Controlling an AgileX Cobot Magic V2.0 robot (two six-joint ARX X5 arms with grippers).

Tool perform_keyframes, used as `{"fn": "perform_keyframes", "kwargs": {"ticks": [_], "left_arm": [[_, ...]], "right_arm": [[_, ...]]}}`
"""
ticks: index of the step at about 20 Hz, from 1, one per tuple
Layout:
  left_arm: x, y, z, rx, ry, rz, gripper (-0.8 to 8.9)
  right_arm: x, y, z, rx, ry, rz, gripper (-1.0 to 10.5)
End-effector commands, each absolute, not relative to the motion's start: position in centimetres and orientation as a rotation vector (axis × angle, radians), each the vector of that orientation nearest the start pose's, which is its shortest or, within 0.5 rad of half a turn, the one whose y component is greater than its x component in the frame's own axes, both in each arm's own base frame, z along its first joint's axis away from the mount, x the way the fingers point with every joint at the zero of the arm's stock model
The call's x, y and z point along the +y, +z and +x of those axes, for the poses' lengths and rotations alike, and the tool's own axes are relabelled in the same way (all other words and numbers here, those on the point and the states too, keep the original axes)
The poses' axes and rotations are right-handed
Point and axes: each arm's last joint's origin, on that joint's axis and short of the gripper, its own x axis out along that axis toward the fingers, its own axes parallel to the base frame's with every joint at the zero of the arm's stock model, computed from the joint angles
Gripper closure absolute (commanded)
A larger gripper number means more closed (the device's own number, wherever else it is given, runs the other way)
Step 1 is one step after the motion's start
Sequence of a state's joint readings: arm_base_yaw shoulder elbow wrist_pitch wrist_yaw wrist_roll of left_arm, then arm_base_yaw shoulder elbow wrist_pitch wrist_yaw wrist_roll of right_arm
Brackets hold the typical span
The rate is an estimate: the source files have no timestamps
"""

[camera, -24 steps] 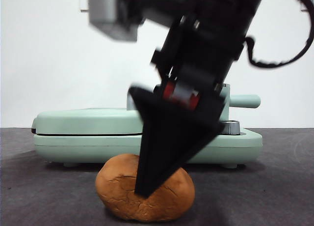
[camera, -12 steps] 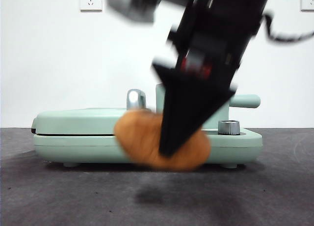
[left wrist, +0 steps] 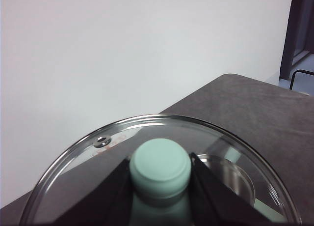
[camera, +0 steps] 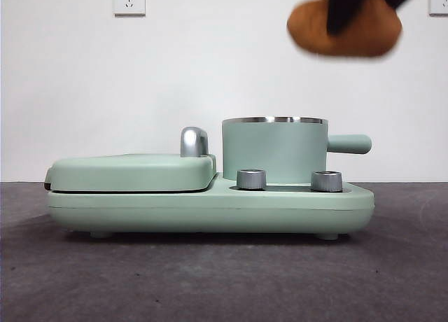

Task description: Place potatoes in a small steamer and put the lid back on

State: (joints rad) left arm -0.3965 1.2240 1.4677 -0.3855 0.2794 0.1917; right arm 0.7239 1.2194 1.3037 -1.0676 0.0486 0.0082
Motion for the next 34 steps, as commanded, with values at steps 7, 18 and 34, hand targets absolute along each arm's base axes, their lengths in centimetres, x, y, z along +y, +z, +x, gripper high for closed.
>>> {"fn": "perform_keyframes", "kwargs": {"ticks": [7,18,34], "left_arm": [[-10.4,46.6,22.5,0.025,-0.687,0.198,7.99],[-10.3,46.2,22.5,0.058,-0.690,0.201,7.99],[-10.3,46.2,22.5,0.057,-0.690,0.201,7.99]], "right_arm": [[13.1,40.1,25.1,0.867,0.501,-0.262,7.7],[16.1,36.4,33.4,0.915,0.503,-0.320,7.7],[18.9,27.8,39.7,0.974,0.544,-0.342,7.7]]}}
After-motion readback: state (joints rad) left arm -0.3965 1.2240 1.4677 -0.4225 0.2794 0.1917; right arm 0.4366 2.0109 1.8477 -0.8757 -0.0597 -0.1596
